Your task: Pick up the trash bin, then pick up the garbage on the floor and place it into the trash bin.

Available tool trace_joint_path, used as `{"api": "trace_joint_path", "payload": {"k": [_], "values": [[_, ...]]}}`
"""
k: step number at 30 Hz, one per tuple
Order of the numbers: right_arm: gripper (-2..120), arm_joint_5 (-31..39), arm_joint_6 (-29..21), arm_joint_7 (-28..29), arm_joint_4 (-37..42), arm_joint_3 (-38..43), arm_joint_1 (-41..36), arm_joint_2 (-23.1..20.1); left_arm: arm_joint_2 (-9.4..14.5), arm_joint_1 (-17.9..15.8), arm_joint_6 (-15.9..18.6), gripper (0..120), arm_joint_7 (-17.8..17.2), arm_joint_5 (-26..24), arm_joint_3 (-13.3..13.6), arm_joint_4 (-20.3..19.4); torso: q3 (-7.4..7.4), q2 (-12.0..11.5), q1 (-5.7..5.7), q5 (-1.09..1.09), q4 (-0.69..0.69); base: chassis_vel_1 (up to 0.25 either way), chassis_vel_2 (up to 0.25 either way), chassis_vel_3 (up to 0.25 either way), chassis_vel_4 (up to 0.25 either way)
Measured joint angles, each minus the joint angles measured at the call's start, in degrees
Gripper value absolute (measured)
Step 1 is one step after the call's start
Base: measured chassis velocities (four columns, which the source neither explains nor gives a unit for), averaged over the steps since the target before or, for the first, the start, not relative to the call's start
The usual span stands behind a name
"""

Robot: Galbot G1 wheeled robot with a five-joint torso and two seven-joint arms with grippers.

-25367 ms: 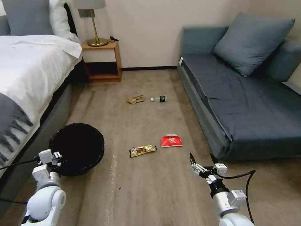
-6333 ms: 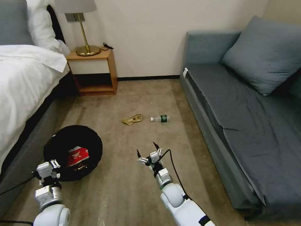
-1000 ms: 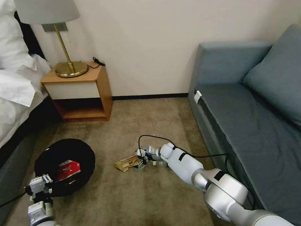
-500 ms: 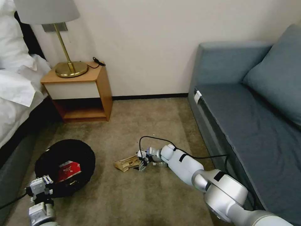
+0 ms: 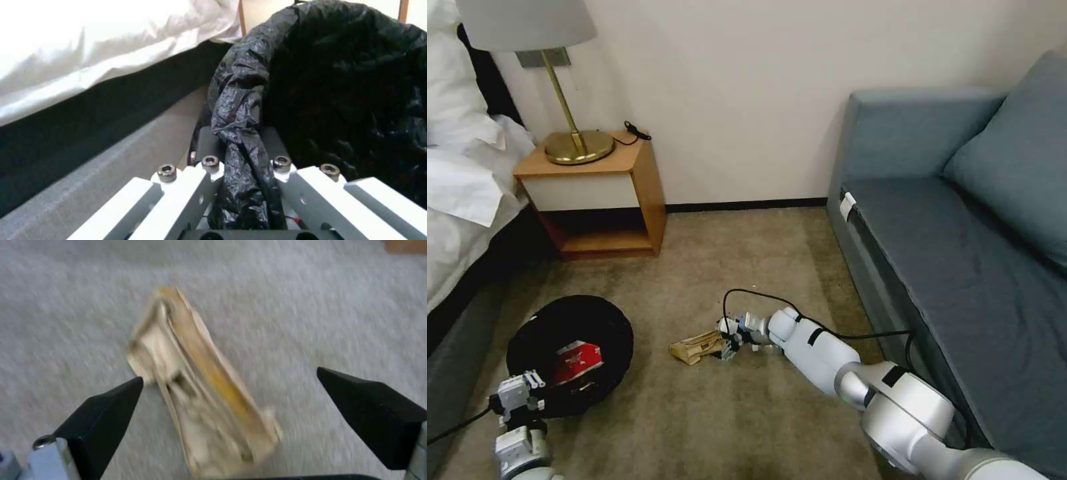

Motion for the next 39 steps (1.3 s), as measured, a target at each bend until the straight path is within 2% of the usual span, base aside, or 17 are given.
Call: {"api": "trace_joint_path", "payload": {"k": [4, 6, 8, 11, 20, 28, 39], "values": [[100, 1.0, -3.8, -5.8, 7.3, -0.7, -0.2, -0.5, 0.2, -0.4, 0.0, 6, 0.0, -0.1, 0.3, 0.7, 0.0, 0.0, 0.0, 0.01, 0.03, 0.0, 0.0, 0.0, 0.0], [100, 1.9, -4.9, -6.0, 9.5, -1.5, -0.3, -1.3, 0.3, -0.6, 0.0, 6, 0.0, -0.1, 0.3, 0.9, 0.0, 0.0, 0.0, 0.02, 0.04, 0.0, 0.0, 0.0, 0.0], [100, 3.9, -6.5, -5.7, 13.8, -3.2, -0.7, -4.2, 0.3, -0.9, 0.0, 6, 0.0, -0.1, 0.6, 1.3, 0.0, 0.0, 0.0, 0.0, 0.02, 0.0, 0.0, 0.0, 0.0], [100, 4.6, -6.6, -5.4, 16.4, -2.8, -0.5, -6.1, 0.3, -1.3, 0.1, 6, 0.0, -0.1, 0.8, 1.4, 0.0, 0.0, 0.0, 0.01, -0.01, 0.0, 0.0, 0.0, 0.0], [100, 4.4, -5.6, -5.9, 18.4, -2.3, 1.3, -12.1, 0.6, -2.2, 0.6, 6, 0.1, 0.1, 1.2, 1.7, 0.0, 0.0, 0.0, 0.01, 0.0, 0.0, 0.0, 0.0, 0.0], [100, 5.0, -6.5, -7.8, 22.2, -3.7, -1.6, -19.3, 0.7, -2.2, 0.6, 6, 0.1, 0.3, 1.2, 2.1, 0.0, 0.0, 0.0, 0.02, 0.0, 0.0, 0.0, 0.0, 0.0], [100, 3.2, -6.4, -9.6, 23.1, -1.5, -6.0, -22.4, 0.2, -2.3, 0.4, 6, 0.1, 0.9, 1.3, 2.2, 0.0, 0.0, 0.0, 0.02, 0.0, 0.0, 0.0, 0.0, 0.0]]}}
